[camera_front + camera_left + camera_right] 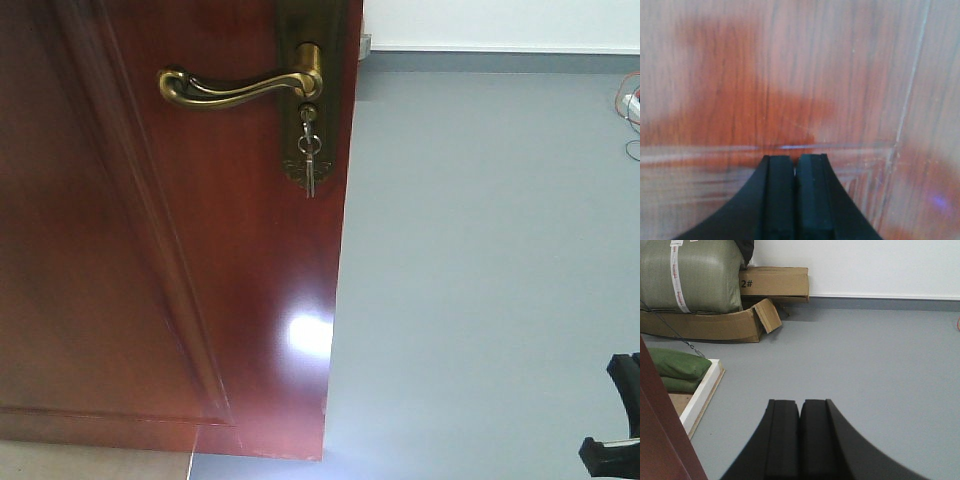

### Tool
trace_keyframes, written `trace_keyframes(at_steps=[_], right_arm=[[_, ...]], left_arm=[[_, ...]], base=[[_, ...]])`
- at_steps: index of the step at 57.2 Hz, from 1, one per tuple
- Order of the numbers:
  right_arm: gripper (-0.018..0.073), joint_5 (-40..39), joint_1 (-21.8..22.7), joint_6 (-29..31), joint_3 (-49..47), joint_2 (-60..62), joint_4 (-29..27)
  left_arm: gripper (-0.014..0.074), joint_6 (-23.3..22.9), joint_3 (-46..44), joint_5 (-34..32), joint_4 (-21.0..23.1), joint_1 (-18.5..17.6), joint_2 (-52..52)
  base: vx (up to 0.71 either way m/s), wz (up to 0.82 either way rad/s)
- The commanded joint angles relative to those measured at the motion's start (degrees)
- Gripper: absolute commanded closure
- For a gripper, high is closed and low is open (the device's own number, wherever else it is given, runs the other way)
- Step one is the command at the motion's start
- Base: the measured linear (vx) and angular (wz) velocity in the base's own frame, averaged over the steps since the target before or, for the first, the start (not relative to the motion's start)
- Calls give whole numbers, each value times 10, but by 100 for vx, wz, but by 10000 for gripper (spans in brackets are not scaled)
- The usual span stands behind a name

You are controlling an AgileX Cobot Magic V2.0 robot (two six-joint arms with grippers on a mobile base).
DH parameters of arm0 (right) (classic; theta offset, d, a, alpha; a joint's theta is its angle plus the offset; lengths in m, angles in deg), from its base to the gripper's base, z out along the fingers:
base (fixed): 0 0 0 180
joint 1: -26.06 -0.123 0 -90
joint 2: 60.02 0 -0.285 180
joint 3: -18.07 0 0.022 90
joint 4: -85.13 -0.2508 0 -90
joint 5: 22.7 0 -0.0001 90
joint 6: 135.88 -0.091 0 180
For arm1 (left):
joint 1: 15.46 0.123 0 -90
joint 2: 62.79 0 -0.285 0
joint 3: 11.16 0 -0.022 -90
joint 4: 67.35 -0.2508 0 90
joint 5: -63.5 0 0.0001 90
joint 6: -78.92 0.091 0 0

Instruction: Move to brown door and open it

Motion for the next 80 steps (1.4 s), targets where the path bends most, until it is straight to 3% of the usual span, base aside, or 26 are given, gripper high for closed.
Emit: trace_keyframes(at_steps=[1,26,29,34,39,41,44,49,59,66,80], right_arm=[[559,-47,-1,5,2,3,2],[559,-47,-1,5,2,3,2],[559,-47,-1,5,2,3,2],[559,-47,-1,5,2,3,2],[559,-47,-1,5,2,3,2],[559,-47,-1,5,2,3,2],[559,-47,-1,5,2,3,2],[559,-47,-1,5,2,3,2],[559,-44,-1,5,2,3,2],[559,-44,-1,5,2,3,2],[559,-44,-1,5,2,3,2]], left_arm=[[600,-1,-21,-12,8,-2,-7],[600,-1,-21,-13,7,-2,-7],[600,-1,-21,-12,-12,-2,-7],[600,-13,-21,-1,-93,-2,-7],[600,-68,-21,27,-204,-2,-7],[600,-113,-21,42,-273,-2,-7],[600,-169,-21,53,-342,-2,-7],[600,-308,-21,54,-479,-2,-7],[600,-528,-21,3,-681,-2,-7],[600,-614,-21,-35,-750,-2,-7],[600,-620,-21,-45,-757,-2,-7]], base=[[0,0],[0,0],[0,0],[0,0],[0,0],[0,0],[0,0],[0,0],[0,0],[0,0],[0,0]])
